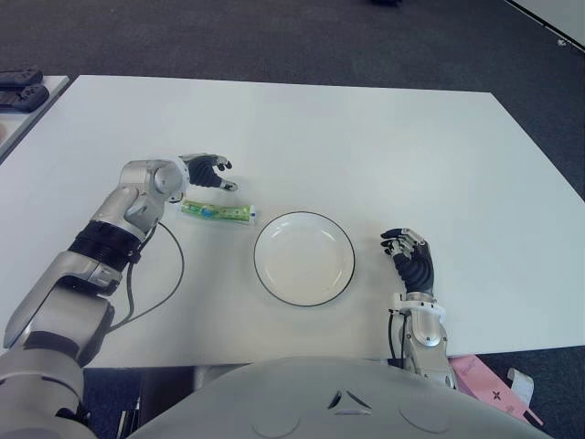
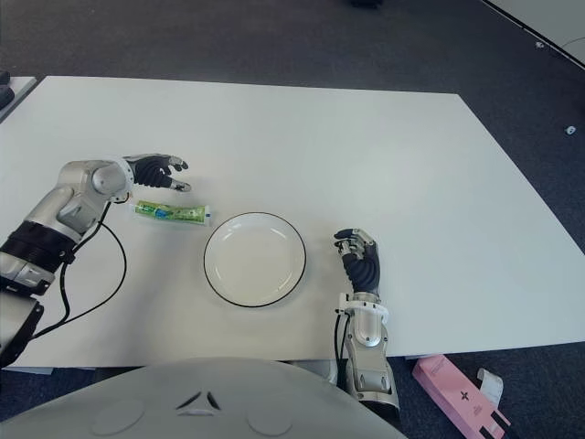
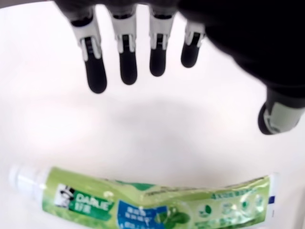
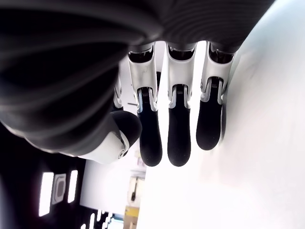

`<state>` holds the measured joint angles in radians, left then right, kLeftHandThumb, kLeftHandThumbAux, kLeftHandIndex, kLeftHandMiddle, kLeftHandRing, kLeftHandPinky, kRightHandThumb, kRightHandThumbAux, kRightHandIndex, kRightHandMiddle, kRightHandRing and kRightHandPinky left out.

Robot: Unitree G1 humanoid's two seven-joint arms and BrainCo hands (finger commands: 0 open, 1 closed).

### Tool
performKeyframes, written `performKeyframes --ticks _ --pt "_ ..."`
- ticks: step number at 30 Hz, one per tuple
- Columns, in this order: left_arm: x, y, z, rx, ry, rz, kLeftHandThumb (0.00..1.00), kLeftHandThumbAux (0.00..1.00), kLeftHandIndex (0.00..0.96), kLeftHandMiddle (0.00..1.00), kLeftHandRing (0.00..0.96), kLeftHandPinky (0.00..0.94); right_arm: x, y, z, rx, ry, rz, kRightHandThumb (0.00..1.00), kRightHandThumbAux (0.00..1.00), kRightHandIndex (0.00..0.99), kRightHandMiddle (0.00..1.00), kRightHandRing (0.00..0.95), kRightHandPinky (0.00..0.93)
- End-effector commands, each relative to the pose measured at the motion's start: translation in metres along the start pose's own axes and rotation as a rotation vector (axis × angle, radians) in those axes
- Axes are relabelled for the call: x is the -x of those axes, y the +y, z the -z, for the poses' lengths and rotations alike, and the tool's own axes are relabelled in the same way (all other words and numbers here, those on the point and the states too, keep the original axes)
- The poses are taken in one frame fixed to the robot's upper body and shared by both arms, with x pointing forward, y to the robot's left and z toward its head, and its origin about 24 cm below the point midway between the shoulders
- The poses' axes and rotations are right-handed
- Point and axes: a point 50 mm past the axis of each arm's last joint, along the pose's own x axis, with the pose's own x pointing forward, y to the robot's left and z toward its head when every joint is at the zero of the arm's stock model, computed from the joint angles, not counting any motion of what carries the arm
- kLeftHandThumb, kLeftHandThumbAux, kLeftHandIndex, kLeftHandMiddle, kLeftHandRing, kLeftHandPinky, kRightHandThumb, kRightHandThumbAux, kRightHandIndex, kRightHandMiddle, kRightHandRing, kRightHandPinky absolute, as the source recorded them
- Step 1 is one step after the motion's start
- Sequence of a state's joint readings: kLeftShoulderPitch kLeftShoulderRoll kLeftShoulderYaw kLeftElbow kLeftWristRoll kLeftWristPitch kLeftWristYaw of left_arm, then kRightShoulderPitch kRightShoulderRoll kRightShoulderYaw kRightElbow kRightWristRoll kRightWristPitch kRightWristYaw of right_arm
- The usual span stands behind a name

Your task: Put the toothpaste on the table into the plate.

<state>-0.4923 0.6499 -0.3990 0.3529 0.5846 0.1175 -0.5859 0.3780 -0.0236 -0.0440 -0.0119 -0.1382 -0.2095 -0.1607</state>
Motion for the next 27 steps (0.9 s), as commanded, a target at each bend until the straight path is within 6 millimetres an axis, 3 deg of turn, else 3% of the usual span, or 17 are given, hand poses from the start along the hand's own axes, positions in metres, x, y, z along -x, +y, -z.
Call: performKeyframes --ticks 1,16,27 --pt "0.004 0.003 0.001 0.000 -0.009 0.020 0.264 0.437 0.143 0.149 0.192 0.265 0.000 0.002 0.002 0.012 0.012 -0.009 0.713 0.729 0.426 0.462 0.469 0.466" --pt "0.009 0.009 0.007 0.048 -0.013 0.025 0.313 0.500 0.121 0.164 0.190 0.259 0.000 0.003 0.003 0.007 0.026 -0.003 0.713 0.730 0.426 0.460 0.467 0.460" --pt "0.017 0.011 0.012 0.016 -0.014 -0.016 0.285 0.510 0.112 0.142 0.168 0.227 0.001 0.003 0.002 0.009 0.029 0.007 0.713 0.729 0.426 0.459 0.467 0.459"
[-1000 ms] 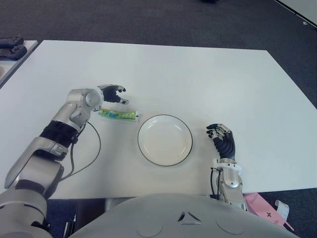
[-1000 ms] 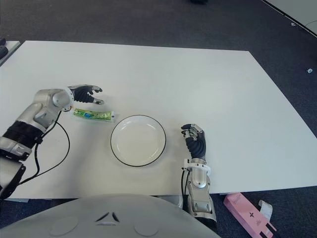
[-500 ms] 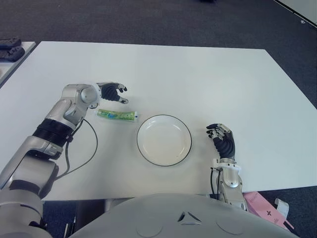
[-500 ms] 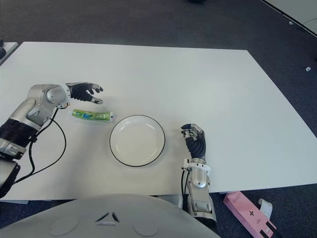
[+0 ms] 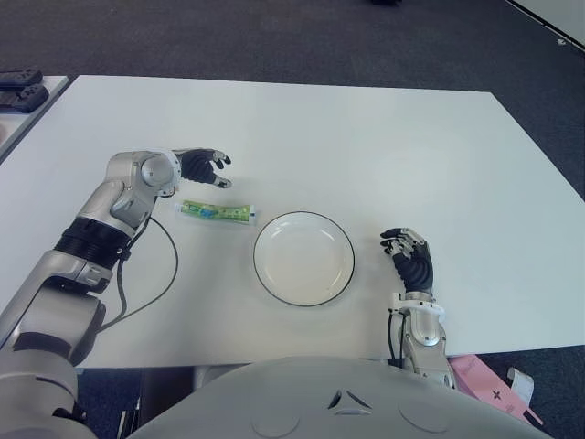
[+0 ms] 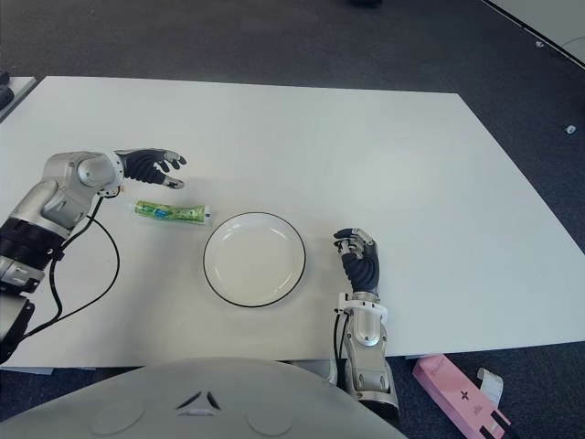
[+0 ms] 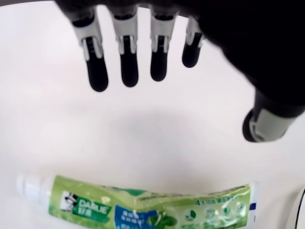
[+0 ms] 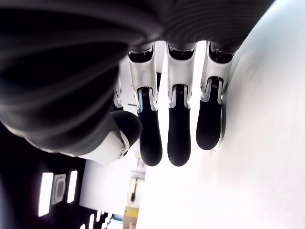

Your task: Put the toothpaste on the table into the plate.

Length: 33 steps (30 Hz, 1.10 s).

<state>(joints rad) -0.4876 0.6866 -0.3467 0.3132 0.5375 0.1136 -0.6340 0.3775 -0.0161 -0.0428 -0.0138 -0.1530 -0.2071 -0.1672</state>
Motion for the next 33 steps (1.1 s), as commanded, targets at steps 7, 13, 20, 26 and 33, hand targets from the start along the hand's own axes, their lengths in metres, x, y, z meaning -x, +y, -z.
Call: performKeyframes --ticks 7,13,20,26,33 --pt "0.018 -0.002 0.007 -0.097 -0.035 0.015 0.308 0.464 0.082 0.109 0.128 0.187 0.002 0.001 0.002 0.004 0.029 0.004 0.712 0.730 0.426 0.456 0.467 0.468" --pt "0.022 -0.004 0.009 -0.144 -0.043 0.083 0.397 0.388 0.048 0.066 0.079 0.132 0.002 0.001 0.003 0.002 0.028 0.000 0.712 0.729 0.426 0.458 0.469 0.460" --pt "0.031 -0.011 0.012 -0.209 -0.036 0.101 0.466 0.301 0.007 0.055 0.040 0.047 0.002 0.001 0.003 0.000 0.020 -0.003 0.712 0.729 0.426 0.461 0.475 0.467" --pt "0.034 -0.017 0.014 -0.240 -0.037 0.092 0.501 0.243 0.000 0.076 0.034 0.013 0.002 0.001 0.003 0.003 0.023 -0.005 0.713 0.729 0.426 0.460 0.470 0.456" --pt "0.037 -0.025 0.014 -0.267 -0.051 0.085 0.538 0.220 0.000 0.075 0.033 0.021 0.001 0.000 0.004 0.010 0.033 -0.006 0.713 0.729 0.426 0.460 0.467 0.458"
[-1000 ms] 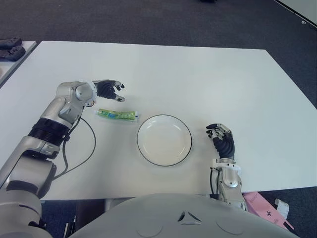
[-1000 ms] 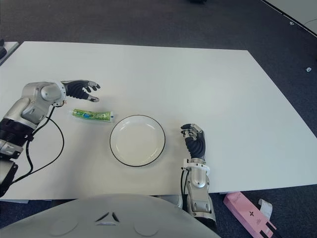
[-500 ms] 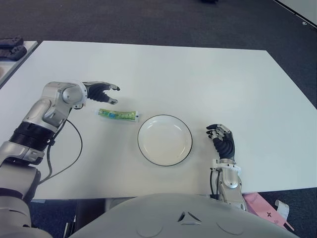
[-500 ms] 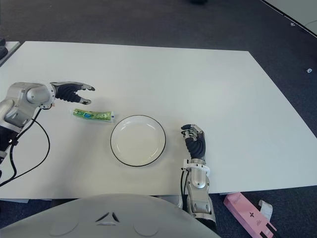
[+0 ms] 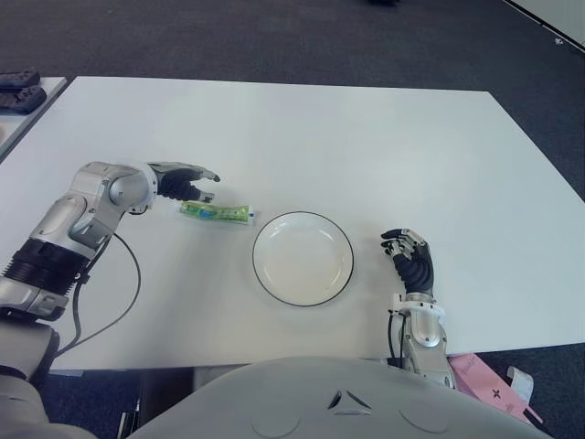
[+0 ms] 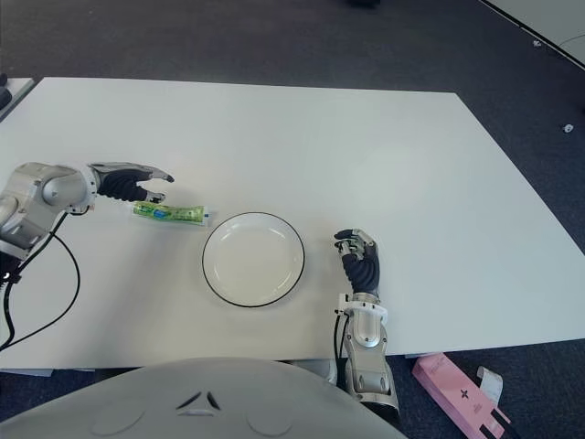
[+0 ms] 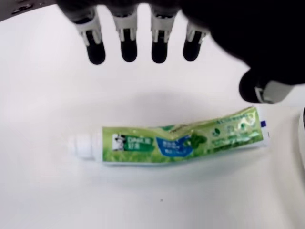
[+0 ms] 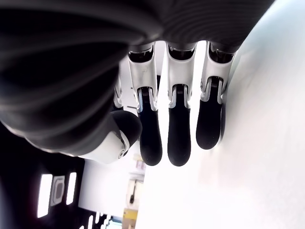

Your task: Put the toothpaste on the table into the plate.

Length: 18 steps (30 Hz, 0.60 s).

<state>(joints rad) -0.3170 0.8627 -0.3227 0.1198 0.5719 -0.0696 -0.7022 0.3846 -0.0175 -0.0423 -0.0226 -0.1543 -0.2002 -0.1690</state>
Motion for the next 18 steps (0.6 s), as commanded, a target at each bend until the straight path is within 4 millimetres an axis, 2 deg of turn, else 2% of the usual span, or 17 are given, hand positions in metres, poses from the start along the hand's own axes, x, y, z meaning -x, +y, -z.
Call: performKeyframes --ticks 1,5,11,18 --pt "0.003 -0.007 0.001 -0.024 0.001 -0.009 0.549 0.216 0.000 0.077 0.036 0.026 0.000 0.001 0.004 0.005 0.030 -0.008 0.712 0.729 0.426 0.460 0.467 0.459" --pt "0.004 -0.009 0.000 -0.040 -0.003 -0.006 0.569 0.212 0.000 0.079 0.042 0.034 0.000 0.001 0.003 0.001 0.033 -0.004 0.712 0.729 0.426 0.461 0.469 0.465" --pt "0.005 -0.014 -0.002 -0.068 -0.009 0.000 0.616 0.226 0.000 0.091 0.079 0.111 0.002 0.001 0.002 -0.002 0.029 0.002 0.711 0.729 0.426 0.463 0.472 0.464" --pt "0.004 -0.024 -0.002 -0.078 -0.019 0.004 0.645 0.246 0.000 0.083 0.091 0.147 0.003 0.002 0.001 -0.003 0.016 0.000 0.711 0.730 0.426 0.466 0.468 0.460"
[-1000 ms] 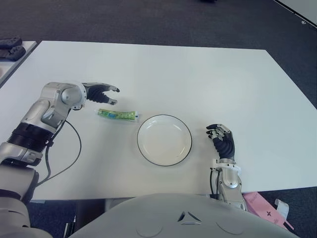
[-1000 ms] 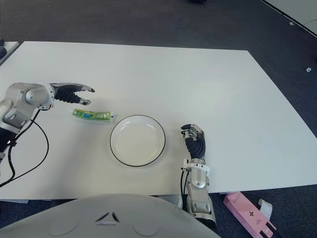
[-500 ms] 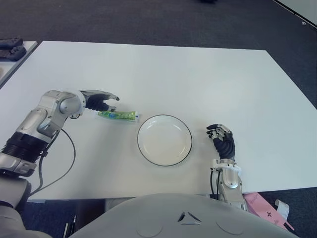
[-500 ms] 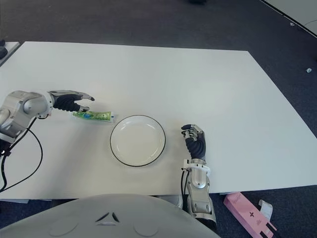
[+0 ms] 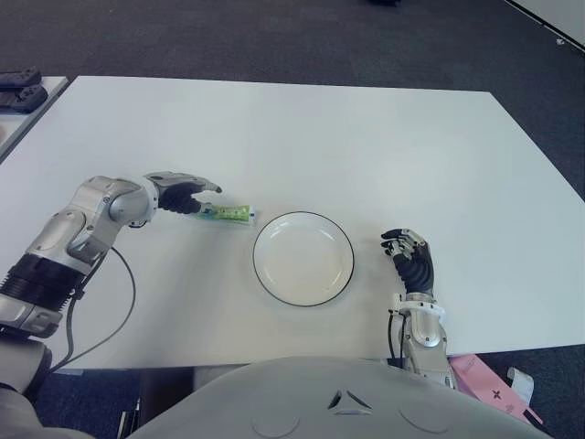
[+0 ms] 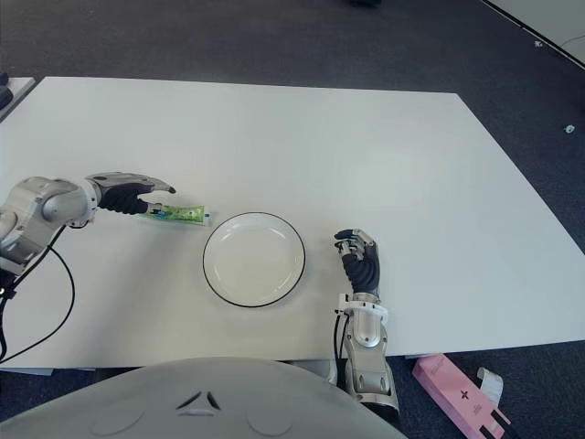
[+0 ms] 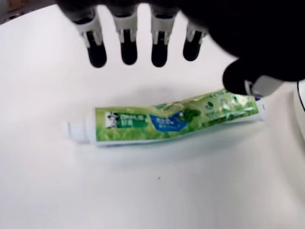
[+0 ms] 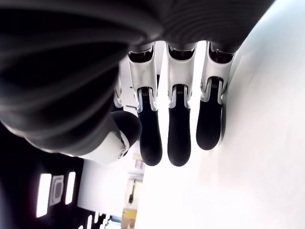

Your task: Put the toothpaste on the table into the plate.

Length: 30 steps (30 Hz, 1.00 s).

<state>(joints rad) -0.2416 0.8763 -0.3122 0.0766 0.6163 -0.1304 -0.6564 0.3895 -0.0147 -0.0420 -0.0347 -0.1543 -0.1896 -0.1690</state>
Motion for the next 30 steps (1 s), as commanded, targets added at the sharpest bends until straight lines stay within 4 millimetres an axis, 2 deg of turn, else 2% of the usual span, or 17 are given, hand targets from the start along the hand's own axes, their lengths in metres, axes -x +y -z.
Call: performKeyframes --ticks 1,10,15,22,30 --pt "0.000 -0.009 0.001 -0.013 0.005 0.012 0.651 0.252 0.000 0.077 0.090 0.152 0.003 0.002 0.002 -0.001 0.013 -0.003 0.711 0.730 0.426 0.467 0.468 0.461" --pt "-0.010 -0.026 -0.003 -0.071 0.004 0.057 0.665 0.281 0.000 0.035 0.068 0.145 0.004 0.002 0.002 0.002 0.014 0.004 0.710 0.729 0.427 0.470 0.476 0.470" --pt "-0.023 -0.051 -0.006 -0.089 0.000 0.065 0.645 0.271 0.000 0.034 0.068 0.169 0.004 0.002 0.003 -0.005 0.014 0.003 0.711 0.729 0.427 0.468 0.475 0.467" --pt "-0.033 -0.062 -0.005 -0.113 -0.004 0.045 0.634 0.262 0.000 0.043 0.094 0.222 0.006 0.003 0.003 -0.009 0.004 -0.003 0.713 0.729 0.427 0.469 0.476 0.474" --pt "-0.047 -0.079 -0.004 -0.120 0.005 0.019 0.597 0.257 0.000 0.049 0.085 0.200 0.008 0.002 0.004 0.003 0.021 0.006 0.713 0.730 0.426 0.466 0.478 0.477"
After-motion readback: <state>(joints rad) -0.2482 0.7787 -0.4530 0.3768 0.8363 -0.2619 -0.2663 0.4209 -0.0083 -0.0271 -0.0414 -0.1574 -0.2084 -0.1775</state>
